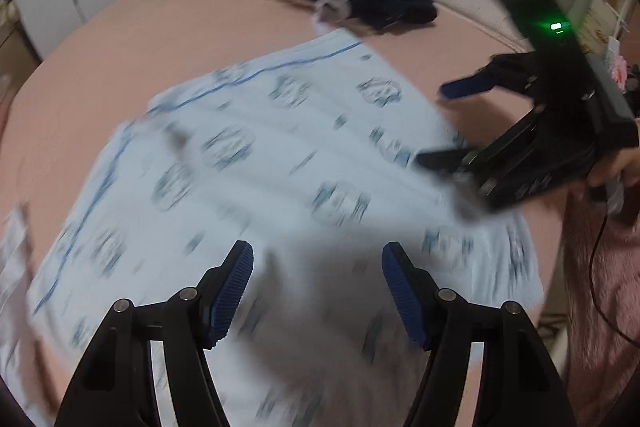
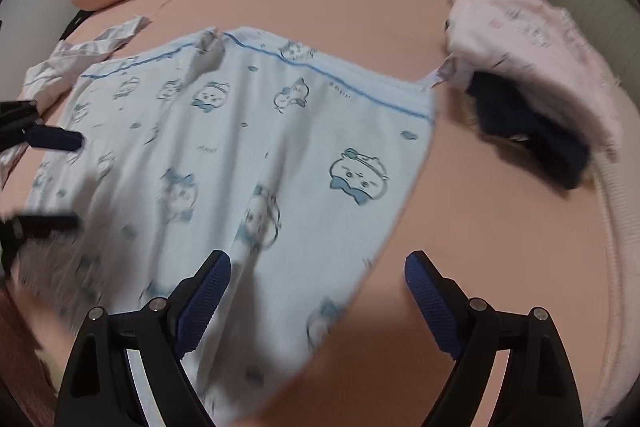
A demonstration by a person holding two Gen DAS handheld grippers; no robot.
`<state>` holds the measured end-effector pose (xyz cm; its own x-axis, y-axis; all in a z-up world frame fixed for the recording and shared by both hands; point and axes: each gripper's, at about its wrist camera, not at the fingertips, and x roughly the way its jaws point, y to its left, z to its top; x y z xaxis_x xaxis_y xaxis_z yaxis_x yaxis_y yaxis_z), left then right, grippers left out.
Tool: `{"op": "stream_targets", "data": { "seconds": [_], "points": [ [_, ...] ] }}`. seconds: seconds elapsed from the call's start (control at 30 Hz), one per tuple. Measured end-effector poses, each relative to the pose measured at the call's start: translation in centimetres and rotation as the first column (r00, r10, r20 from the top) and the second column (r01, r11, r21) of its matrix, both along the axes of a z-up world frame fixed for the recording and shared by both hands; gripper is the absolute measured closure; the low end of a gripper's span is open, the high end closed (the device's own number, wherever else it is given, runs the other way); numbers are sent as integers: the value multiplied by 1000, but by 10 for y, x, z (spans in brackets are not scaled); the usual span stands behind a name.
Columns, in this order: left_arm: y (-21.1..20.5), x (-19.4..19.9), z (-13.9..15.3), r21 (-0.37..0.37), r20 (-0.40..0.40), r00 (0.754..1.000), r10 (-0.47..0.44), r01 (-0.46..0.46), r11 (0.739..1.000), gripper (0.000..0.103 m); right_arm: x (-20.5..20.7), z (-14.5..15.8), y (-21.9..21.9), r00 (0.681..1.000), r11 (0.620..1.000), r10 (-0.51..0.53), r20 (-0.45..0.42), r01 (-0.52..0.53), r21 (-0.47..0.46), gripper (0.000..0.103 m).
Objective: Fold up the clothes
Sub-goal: 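Sweep both open tools over the pants to flatten them, then grasp the pants waistband with the right tool while the left tool grasps it too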
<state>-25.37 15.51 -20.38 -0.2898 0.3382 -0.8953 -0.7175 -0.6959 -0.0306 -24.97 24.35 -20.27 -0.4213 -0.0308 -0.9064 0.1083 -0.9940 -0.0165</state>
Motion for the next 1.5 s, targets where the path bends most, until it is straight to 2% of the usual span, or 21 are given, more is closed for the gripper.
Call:
{"op": "stream_targets", "data": {
  "seconds": [0.03,0.13,0.27,0.33,0.4,0.5,0.57,0.63,0.87,1.07,1.17,1.23,1.3,1.43,1.5],
  "points": [
    [2,0,1,10,0,1000,-7,7,1000,38,-1,-6,2,1000,1000,-3,11,3,6,14],
    [-27,14,0,-87,68,998,-4,10,996,37,-2,-18,19,999,1000,-5,35,4,24,14],
    [-53,17,2,-54,107,994,-5,11,998,36,10,-21,52,999,998,-22,48,19,56,11],
    [-61,14,9,-22,115,993,0,2,1000,37,13,-18,71,998,999,-49,50,48,25,11],
    [-61,6,16,4,85,996,9,-10,1000,37,10,-14,83,995,996,-94,42,94,7,11],
    [-60,-20,29,72,35,996,82,-84,994,37,-8,-8,101,985,983,-172,24,173,-60,11],
    [-60,-39,34,108,43,991,127,-131,985,37,-23,-9,108,974,967,-221,39,224,-123,11],
    [-58,-56,36,115,49,985,168,-173,978,37,-36,-11,109,971,959,-235,46,240,-148,11],
    [-43,-112,32,103,-14,960,281,-278,955,37,-59,-16,103,973,965,-229,38,232,-119,11],
    [-46,-158,23,134,-3,914,406,-402,906,37,-72,-23,100,975,970,-220,32,222,-98,11],
    [-45,-169,18,122,-60,893,445,-436,892,37,-79,-26,98,976,972,-215,29,217,-87,11],
    [-45,-180,15,121,-68,882,466,-457,881,37,-80,-27,96,979,976,-202,27,204,-75,11],
    [-46,-194,9,88,-63,870,488,-483,871,37,-78,-28,96,981,978,-194,26,196,-73,11],
    [-43,-206,-3,63,-29,866,499,-497,866,37,-73,-24,101,979,967,-201,27,202,-156,12],
    [-38,-204,-4,52,-59,876,479,-477,877,37,-72,-26,101,979,964,-200,33,203,-174,14]
  ]
}}
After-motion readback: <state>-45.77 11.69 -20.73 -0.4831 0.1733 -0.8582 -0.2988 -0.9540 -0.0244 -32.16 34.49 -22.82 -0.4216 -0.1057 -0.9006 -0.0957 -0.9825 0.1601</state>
